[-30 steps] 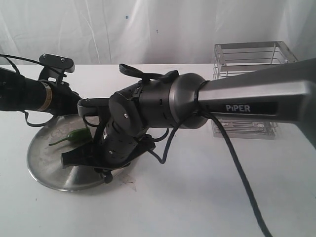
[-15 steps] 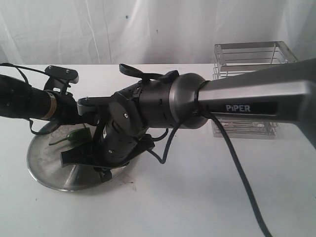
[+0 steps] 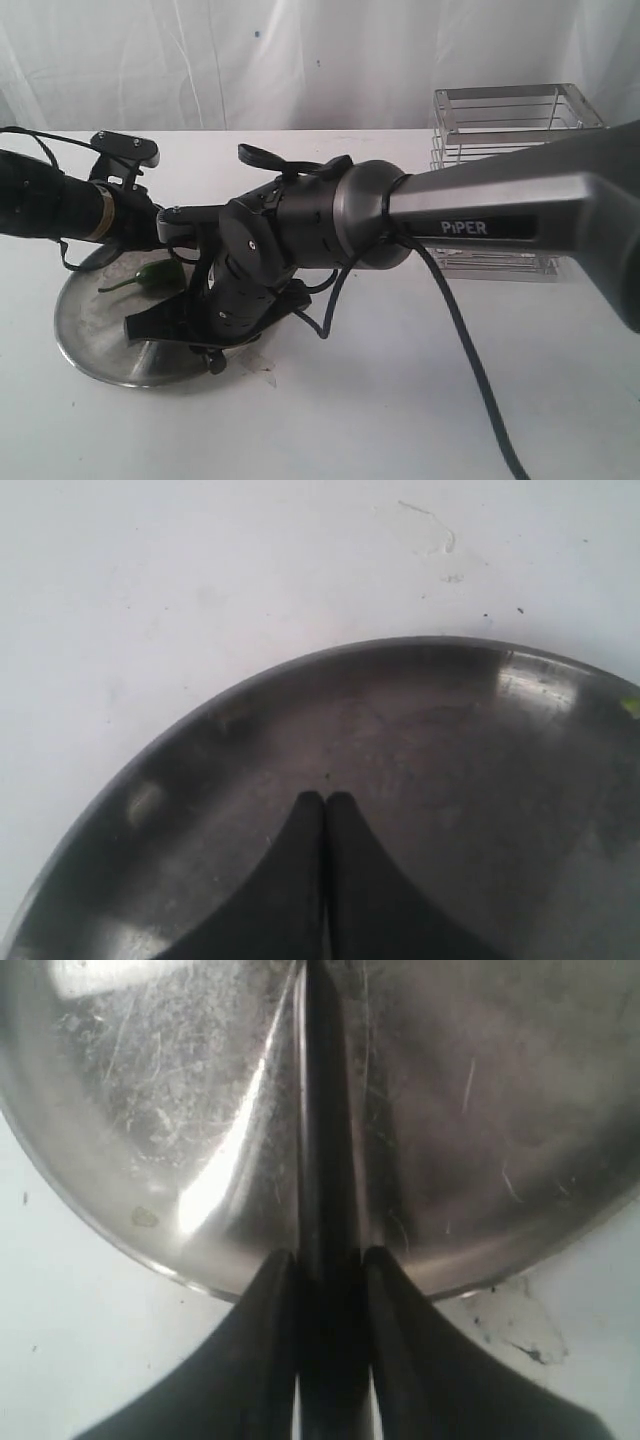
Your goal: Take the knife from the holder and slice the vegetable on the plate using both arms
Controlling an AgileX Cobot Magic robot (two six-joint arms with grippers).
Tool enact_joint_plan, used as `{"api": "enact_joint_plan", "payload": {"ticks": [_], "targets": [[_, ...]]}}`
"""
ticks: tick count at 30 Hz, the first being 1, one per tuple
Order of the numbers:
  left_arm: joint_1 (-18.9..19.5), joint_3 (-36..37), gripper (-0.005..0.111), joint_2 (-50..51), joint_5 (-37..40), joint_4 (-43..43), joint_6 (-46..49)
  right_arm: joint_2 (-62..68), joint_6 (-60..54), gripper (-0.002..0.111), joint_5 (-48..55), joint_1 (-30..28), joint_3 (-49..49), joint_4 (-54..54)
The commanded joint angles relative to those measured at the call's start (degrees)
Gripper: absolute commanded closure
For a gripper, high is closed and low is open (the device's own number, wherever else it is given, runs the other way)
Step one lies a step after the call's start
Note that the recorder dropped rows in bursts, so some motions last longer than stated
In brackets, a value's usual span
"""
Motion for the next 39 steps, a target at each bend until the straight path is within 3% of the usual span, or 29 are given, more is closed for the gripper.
{"api": "enact_joint_plan", "payload": {"ticks": [1, 16, 23, 35, 39], "targets": [[0.04, 0.41, 0.107, 3.32, -1.81, 1.06, 0.1, 0.2, -0.52, 0.108, -1.51, 0.07, -0.32, -0.38], [0.04, 0.28, 0.107, 9.68, -2.66, 0.72, -0.04, 0.2, -0.52, 0.108, 1.31, 0.07, -0.32, -2.84], [0.04, -0.93, 0.107, 2.96, -3.19, 0.2, -0.12, 0.2, -0.52, 0.108, 2.37, -0.03, -0.19, -4.02], [0.04, -0.68, 0.107, 2.74, -4.74, 1.06, -0.35, 0.2, 0.39, 0.108, 2.1, -0.03, -0.19, -6.7], [0.45, -0.68, 0.107, 2.51, -3.67, -5.59, -0.49, 0.2, 1.79, 0.108, 2.1, -0.12, -0.19, -7.65]]}}
